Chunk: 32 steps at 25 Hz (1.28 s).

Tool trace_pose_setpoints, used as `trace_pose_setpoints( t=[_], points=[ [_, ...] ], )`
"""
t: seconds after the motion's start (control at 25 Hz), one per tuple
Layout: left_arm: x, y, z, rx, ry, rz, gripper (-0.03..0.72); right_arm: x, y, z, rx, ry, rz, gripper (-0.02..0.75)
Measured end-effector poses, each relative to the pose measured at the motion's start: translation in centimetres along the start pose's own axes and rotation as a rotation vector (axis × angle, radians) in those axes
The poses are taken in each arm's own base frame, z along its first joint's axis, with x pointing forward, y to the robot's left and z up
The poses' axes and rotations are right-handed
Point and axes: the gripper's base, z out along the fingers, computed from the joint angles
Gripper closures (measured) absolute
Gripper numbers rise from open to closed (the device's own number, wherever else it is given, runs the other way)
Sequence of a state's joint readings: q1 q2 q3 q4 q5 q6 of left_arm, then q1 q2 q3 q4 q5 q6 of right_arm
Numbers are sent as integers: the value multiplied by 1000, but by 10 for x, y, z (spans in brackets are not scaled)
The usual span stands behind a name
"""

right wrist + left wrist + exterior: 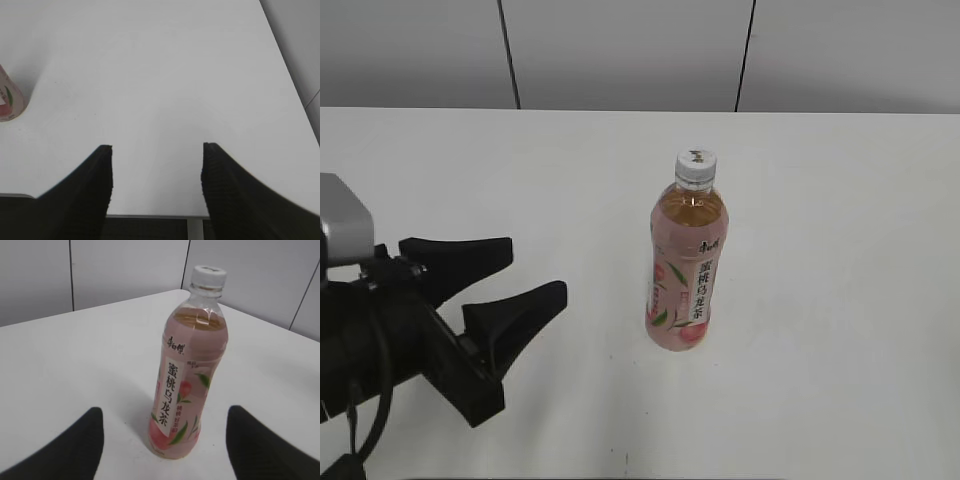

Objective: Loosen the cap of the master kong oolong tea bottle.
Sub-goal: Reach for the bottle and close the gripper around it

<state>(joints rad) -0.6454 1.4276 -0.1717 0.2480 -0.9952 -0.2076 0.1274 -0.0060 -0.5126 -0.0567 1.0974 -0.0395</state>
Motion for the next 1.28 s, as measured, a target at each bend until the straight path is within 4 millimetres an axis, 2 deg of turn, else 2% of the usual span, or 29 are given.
trace_pose_setpoints(
  t=[0.12,0.32,0.4,0.48,0.8,1.04,1.28],
  points=[
    [12,0,9,30,1,-16,220,0,0,0,0,0,0,307],
    [47,0,24,82,126,-26,218,0,0,0,0,0,0,307],
    [54,-1,33,118,149,-14,218,0,0,0,0,0,0,307],
    [53,-1,42,149,142,0,218,0,0,0,0,0,0,307],
    [33,1,70,182,30,43,193,0,0,0,0,0,0,307],
    [33,4,87,189,14,49,141,0,0,0,0,0,0,307],
    [31,7,103,192,-10,57,135,0,0,0,0,0,0,307]
  ],
)
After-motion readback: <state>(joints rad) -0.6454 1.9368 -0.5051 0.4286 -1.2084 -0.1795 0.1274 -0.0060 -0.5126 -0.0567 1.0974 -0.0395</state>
